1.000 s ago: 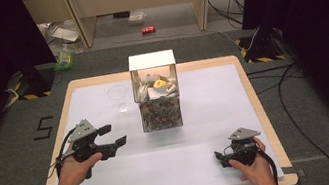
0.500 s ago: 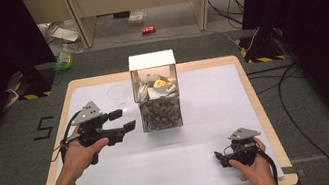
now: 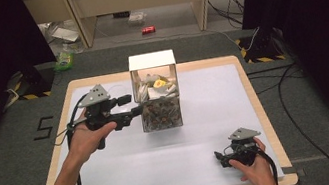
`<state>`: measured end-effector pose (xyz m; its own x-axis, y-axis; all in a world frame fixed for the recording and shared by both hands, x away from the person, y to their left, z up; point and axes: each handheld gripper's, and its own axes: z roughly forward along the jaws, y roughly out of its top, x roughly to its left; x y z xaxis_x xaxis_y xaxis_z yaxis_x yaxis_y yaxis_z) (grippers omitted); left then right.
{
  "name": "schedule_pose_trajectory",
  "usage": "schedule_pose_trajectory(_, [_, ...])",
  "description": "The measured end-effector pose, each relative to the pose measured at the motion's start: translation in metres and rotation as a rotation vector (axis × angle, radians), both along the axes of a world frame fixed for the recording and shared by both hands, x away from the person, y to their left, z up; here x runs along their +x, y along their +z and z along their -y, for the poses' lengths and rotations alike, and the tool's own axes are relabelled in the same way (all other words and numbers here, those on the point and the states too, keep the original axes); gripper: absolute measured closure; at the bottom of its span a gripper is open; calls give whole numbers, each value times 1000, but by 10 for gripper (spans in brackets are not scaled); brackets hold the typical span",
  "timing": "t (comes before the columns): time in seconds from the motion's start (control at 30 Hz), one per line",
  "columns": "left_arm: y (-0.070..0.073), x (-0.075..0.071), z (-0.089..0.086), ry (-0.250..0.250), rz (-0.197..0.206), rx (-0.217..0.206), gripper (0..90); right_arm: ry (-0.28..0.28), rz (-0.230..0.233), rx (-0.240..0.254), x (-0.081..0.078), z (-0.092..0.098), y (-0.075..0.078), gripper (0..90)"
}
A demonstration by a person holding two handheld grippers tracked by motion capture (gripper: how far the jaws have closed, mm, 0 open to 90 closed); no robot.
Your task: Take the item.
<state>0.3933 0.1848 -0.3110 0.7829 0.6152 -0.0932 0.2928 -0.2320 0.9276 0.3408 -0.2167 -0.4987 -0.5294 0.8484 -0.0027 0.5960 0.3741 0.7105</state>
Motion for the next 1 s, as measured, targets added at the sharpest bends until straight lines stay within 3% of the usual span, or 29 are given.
schedule_pose_trajectory(0.33, [10,25,28,-35,-16,47,435,-1,-1,0,0,0,0,52])
schedule_pose_trajectory(0.73, [11,50,40,-27,-56,78,449,1,1,-1,0,0,0,52])
schedule_pose_trajectory(0.83, [10,56,47,-31,-64,118,450,0,0,0,0,0,0,52])
schedule_pose_trajectory(1.0, [7,61,51,-27,-69,140,447,0,0,-1,0,0,0,52])
